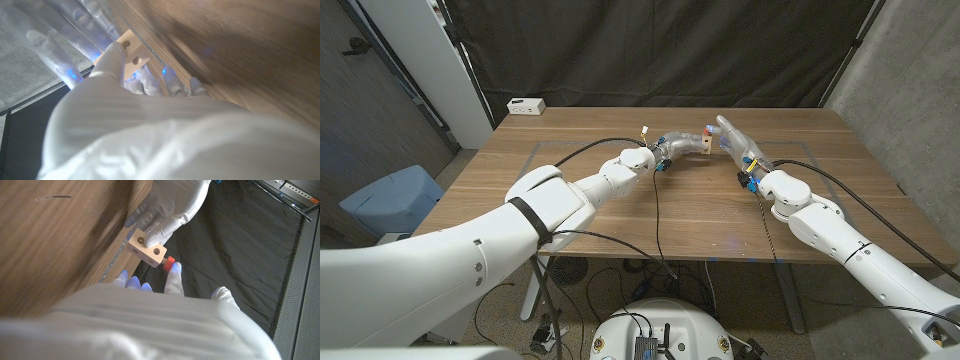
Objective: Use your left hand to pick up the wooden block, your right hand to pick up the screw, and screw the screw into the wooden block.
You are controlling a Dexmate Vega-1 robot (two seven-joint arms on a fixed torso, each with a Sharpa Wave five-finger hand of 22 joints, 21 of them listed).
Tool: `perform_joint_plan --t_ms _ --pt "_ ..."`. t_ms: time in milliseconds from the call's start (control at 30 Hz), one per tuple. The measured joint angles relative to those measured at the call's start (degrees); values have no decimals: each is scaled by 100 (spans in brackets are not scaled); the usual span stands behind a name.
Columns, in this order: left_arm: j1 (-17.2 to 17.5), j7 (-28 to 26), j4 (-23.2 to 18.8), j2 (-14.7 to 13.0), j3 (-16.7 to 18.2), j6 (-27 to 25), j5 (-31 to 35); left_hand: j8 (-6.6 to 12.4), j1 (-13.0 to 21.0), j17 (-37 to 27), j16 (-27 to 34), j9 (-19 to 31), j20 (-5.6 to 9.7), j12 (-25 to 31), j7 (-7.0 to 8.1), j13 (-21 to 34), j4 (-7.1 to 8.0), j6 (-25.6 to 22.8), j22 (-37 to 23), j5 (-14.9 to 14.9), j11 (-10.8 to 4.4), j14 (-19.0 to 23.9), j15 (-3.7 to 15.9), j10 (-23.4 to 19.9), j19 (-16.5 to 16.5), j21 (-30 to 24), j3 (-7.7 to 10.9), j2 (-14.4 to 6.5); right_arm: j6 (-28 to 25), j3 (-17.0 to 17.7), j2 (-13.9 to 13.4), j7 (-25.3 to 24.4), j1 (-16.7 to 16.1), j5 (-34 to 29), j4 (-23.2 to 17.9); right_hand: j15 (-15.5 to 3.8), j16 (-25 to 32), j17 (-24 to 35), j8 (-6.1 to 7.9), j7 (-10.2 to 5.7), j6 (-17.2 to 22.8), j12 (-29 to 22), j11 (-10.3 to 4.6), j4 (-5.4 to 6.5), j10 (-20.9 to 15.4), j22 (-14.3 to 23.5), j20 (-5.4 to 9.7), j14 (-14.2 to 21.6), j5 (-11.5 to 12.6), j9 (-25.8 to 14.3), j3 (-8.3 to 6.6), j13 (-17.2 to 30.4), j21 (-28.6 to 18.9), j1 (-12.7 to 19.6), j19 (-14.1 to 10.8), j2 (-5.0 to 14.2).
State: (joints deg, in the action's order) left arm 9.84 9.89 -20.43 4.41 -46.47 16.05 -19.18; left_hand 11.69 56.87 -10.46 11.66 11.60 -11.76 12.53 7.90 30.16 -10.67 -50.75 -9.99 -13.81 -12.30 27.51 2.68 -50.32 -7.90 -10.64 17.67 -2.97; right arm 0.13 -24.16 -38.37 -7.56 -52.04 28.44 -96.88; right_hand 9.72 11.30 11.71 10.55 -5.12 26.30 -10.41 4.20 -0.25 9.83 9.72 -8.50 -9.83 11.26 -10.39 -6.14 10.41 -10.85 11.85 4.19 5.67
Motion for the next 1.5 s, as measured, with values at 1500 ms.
perform_joint_plan --t_ms 1500 --pt "-70 27 -12 19 -87 20 -2 0 -7 -9 0 1 1 1 11 -1 0 -17 -4 -1 -3 0 0 18 0 0 0 7 205 237 67 -202 -44 67 282 0 0 1 -40 -51 -157 -41 0 0 0 0 0 0 44 27 0 0 0 -42 0 34"
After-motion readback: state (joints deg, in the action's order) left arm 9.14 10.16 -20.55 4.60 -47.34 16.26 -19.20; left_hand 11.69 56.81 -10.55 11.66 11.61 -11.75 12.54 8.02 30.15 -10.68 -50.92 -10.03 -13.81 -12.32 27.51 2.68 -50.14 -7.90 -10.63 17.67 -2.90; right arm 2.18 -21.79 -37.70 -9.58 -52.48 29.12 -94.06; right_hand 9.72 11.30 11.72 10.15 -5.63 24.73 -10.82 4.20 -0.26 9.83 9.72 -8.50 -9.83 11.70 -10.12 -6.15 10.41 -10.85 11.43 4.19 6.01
